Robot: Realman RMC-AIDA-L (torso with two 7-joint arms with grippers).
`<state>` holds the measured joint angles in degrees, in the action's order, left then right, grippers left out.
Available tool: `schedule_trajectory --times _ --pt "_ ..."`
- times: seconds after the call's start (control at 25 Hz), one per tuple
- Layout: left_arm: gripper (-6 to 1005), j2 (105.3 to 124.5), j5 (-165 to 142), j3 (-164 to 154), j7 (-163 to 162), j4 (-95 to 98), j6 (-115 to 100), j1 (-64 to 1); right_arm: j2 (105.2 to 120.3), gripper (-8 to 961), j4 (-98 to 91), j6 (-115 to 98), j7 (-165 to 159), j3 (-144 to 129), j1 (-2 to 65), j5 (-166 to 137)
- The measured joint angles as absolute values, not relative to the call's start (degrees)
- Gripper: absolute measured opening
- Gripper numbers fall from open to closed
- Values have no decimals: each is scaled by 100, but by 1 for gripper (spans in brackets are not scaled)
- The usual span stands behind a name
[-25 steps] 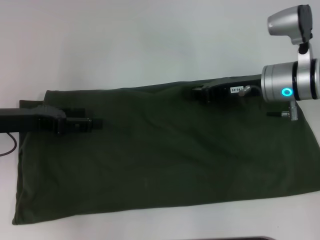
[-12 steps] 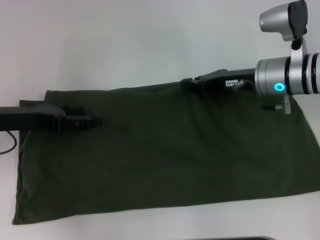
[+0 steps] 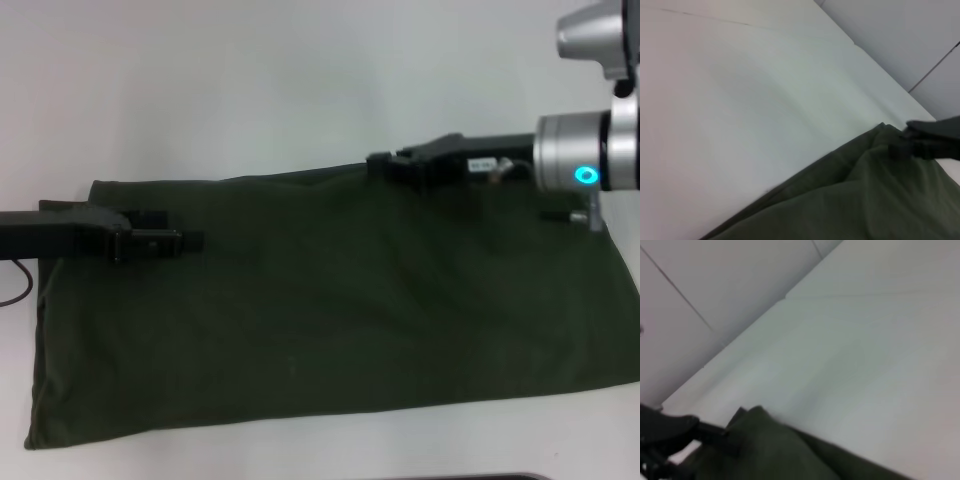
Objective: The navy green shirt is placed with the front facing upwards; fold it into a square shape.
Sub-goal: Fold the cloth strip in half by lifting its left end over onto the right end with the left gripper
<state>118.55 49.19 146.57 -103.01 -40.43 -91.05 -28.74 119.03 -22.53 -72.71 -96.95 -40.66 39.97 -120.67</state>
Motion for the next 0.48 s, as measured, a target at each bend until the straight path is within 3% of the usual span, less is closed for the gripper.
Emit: schedule_trajectory --times 0.48 --pt "904 11865 4922 14648 -10314 -4043 -9103 -2891 11812 34 -2341 -6765 -9919 -4027 3515 -12406"
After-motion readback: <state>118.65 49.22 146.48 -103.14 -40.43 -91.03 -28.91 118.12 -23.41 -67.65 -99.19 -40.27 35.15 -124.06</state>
